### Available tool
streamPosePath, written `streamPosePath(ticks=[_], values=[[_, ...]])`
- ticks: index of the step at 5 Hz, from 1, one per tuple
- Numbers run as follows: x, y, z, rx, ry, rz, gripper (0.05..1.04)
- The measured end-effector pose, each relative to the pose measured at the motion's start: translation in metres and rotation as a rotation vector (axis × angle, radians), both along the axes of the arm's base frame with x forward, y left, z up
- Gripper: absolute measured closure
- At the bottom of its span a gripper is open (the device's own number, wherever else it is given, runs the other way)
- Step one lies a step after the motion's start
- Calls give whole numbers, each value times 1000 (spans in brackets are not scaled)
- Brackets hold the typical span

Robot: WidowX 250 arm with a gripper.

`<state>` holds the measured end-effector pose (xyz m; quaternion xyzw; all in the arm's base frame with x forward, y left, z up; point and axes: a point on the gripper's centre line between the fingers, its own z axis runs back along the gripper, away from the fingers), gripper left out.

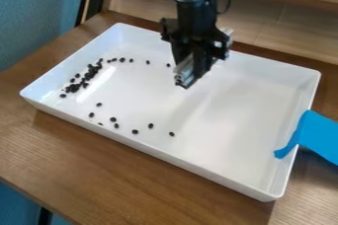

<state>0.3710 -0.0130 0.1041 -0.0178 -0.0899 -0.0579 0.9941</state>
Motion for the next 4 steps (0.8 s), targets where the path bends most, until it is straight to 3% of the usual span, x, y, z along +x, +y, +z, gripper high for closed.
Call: streamPosePath(ticks=[1, 2, 4], values=[[8, -17, -12, 16, 6, -12, 694], [13, -21, -32, 34, 38, -10, 694], [18, -18, -52, 57, 72, -10, 694]])
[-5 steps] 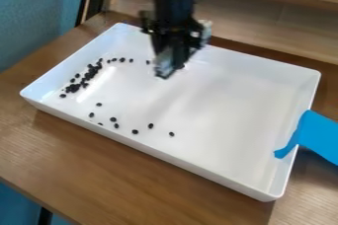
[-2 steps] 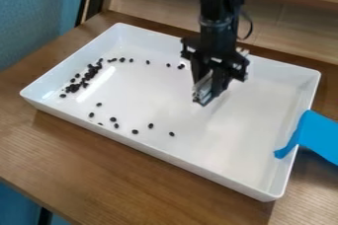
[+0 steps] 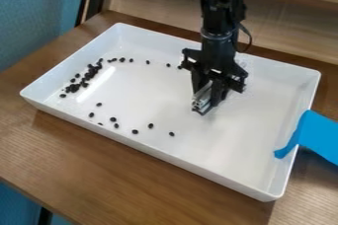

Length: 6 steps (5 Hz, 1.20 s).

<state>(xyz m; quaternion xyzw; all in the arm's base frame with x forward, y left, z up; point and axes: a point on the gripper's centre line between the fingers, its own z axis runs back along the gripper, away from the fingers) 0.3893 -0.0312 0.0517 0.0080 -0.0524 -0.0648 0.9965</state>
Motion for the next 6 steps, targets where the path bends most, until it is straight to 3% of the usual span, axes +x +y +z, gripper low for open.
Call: streamPosePath(ticks=[1, 2, 6], values=[[1, 14, -1, 3, 2, 5, 694], [-1, 34, -15, -4, 42, 41, 694], [16, 97, -19, -35, 47, 105, 694]])
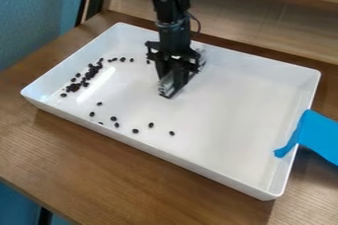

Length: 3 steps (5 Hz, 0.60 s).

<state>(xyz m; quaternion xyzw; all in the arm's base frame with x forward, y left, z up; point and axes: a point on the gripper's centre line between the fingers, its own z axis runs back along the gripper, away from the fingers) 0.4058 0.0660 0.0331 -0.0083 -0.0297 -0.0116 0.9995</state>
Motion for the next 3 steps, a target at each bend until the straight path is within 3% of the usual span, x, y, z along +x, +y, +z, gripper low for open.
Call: streamPosePath(ticks=[3], values=[[-25, 52, 0, -22, 23, 64, 694]])
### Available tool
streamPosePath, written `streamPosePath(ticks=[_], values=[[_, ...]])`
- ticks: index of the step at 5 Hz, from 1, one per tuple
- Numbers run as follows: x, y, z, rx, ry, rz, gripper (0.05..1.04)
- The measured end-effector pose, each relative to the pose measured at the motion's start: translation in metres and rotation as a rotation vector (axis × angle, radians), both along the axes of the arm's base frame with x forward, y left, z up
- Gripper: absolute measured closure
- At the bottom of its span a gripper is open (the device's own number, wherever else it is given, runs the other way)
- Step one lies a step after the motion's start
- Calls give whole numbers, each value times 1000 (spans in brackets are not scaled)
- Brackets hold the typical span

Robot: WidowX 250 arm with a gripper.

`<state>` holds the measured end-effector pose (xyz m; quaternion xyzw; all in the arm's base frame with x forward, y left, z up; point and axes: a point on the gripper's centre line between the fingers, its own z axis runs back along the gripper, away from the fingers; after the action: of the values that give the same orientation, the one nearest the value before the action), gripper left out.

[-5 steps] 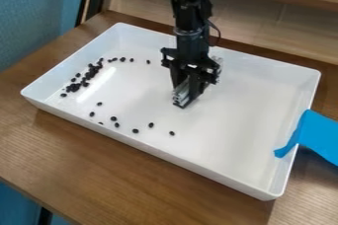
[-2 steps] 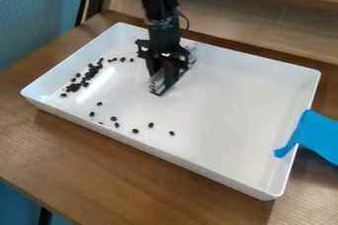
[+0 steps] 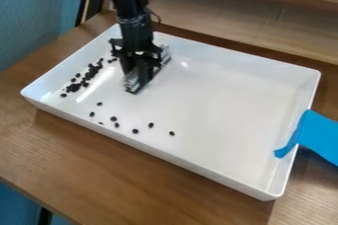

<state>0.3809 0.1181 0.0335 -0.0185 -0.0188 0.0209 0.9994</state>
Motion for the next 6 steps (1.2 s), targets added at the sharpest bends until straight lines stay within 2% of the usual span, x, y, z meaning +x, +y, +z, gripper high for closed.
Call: streamPosePath(ticks=[2, 3, 4, 6], values=[[-20, 33, 2, 1, 3, 52, 694], [-21, 35, 2, -1, 6, 65, 694], [-16, 52, 3, 10, -13, 89, 694], [-15, 60, 3, 33, -8, 93, 695]])
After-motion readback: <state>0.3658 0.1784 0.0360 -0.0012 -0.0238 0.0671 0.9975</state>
